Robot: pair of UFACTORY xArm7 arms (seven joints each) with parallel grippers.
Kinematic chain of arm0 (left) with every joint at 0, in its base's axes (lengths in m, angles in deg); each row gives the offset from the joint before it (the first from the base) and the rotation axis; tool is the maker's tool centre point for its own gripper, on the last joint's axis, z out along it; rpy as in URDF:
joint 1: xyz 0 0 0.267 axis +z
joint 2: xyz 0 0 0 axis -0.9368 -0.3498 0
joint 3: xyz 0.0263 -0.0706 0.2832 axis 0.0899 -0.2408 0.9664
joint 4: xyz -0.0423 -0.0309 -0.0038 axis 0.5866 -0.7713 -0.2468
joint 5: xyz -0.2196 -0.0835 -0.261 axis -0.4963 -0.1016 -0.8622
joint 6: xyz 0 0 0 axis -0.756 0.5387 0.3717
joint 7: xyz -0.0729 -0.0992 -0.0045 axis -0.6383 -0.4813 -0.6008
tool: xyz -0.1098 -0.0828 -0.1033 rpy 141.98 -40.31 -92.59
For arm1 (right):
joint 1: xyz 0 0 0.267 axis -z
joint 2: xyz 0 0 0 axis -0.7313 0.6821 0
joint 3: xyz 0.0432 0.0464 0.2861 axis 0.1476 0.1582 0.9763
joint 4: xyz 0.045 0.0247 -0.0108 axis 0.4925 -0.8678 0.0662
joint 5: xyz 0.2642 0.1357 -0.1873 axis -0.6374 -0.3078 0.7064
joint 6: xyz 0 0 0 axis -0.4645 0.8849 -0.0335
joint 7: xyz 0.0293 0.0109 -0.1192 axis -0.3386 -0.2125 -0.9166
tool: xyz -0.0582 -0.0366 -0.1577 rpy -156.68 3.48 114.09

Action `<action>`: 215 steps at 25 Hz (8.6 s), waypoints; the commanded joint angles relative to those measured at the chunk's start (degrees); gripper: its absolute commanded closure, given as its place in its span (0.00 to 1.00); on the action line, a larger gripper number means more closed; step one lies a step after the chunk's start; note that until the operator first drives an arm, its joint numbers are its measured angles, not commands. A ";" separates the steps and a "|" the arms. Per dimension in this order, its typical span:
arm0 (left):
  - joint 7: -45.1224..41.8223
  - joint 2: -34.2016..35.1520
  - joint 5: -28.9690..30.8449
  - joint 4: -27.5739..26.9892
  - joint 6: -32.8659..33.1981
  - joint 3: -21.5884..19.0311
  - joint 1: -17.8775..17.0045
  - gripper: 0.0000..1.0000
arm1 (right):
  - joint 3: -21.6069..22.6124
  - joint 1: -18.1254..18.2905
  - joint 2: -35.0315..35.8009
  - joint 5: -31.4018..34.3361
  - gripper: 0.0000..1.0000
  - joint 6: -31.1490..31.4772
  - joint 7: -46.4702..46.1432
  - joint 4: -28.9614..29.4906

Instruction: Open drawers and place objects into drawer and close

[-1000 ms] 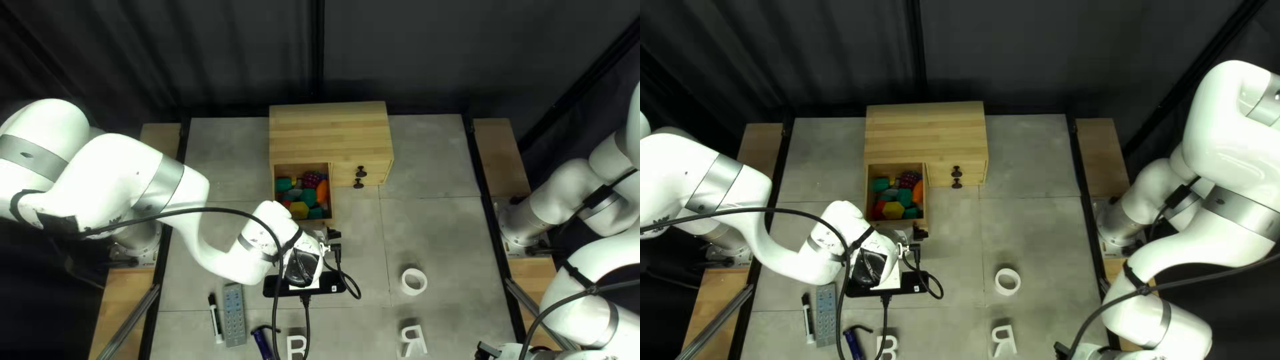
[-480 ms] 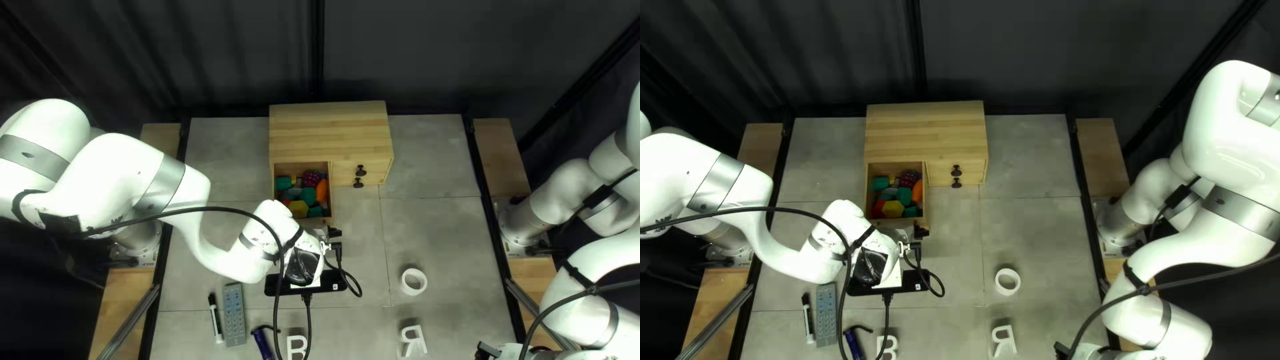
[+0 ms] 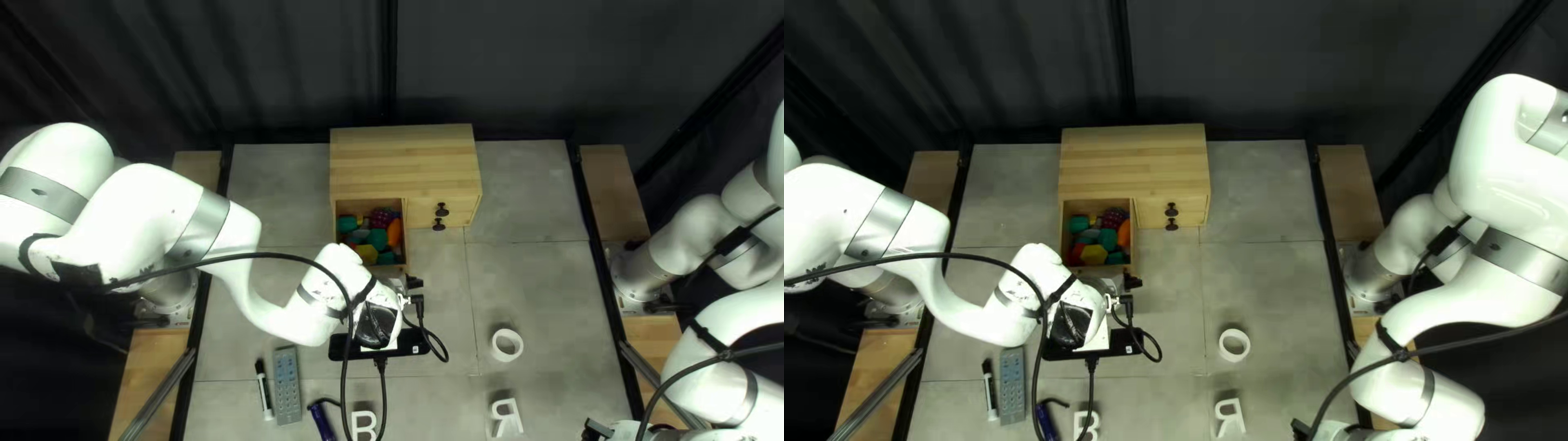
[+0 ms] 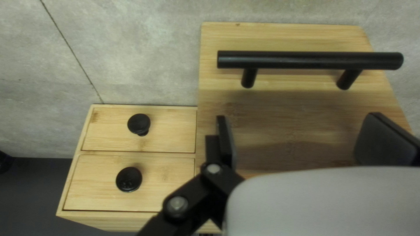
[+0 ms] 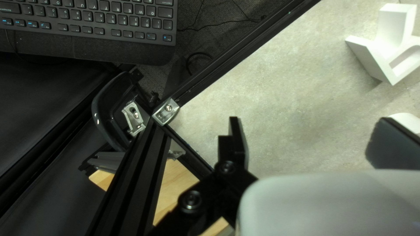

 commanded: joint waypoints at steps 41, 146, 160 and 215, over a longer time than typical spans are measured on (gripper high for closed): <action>1.28 3.21 0.38 4.48 1.57 1.32 1.62 0.00 | 0.00 0.00 0.00 0.00 0.00 0.00 0.00 0.00; 4.99 3.04 7.57 8.09 5.91 6.82 7.00 0.00 | 0.00 0.00 0.00 0.00 0.00 0.00 0.00 0.00; 5.26 2.85 8.93 8.06 5.69 7.86 7.85 0.00 | 0.00 0.00 0.00 0.00 0.00 0.00 0.00 0.00; 4.33 20.15 -5.98 19.96 -12.54 -8.23 -8.30 0.00 | 0.00 0.00 0.00 0.00 0.00 0.00 0.00 0.00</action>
